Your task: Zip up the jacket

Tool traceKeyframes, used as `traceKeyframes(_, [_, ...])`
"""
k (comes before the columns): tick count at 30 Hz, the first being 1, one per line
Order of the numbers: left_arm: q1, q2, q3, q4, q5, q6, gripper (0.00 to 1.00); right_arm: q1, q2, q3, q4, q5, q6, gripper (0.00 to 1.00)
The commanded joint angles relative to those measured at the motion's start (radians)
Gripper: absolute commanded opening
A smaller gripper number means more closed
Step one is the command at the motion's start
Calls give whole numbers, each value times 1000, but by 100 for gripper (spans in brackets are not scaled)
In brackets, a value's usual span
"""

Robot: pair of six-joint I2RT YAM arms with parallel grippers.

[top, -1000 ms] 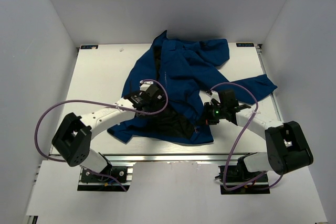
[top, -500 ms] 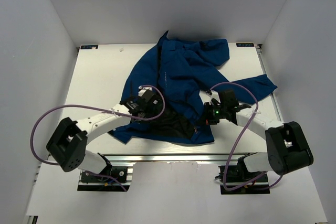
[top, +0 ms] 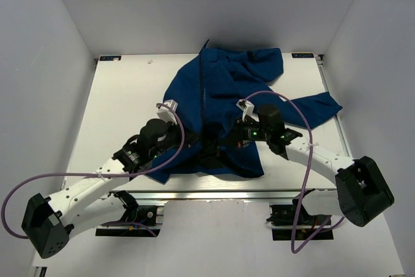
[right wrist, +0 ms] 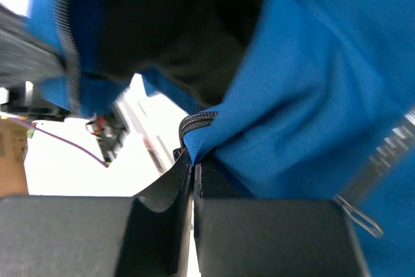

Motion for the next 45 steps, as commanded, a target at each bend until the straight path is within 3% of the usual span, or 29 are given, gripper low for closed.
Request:
traceKeyframes(1, [-1, -39, -47, 183, 73, -82, 0, 59, -22, 56, 209, 8, 59, 0])
traceKeyframes(5, [1, -47, -87, 263, 108, -110, 0, 98, -43, 44, 302, 7, 78, 0])
traceKeyframes(11, [-1, -53, -134, 332, 128, -147, 0, 133, -51, 47, 299, 7, 73, 0])
traceKeyframes(27, [1, -91, -167, 314, 65, -193, 0, 193, -74, 25, 264, 33, 99, 0])
traceKeyframes(38, [1, -94, -154, 286, 65, -182, 0, 195, -169, 36, 85, 183, 32, 0])
traceKeyframes(45, [1, -94, -156, 292, 76, -189, 0, 195, -198, 59, 23, 168, 7, 0])
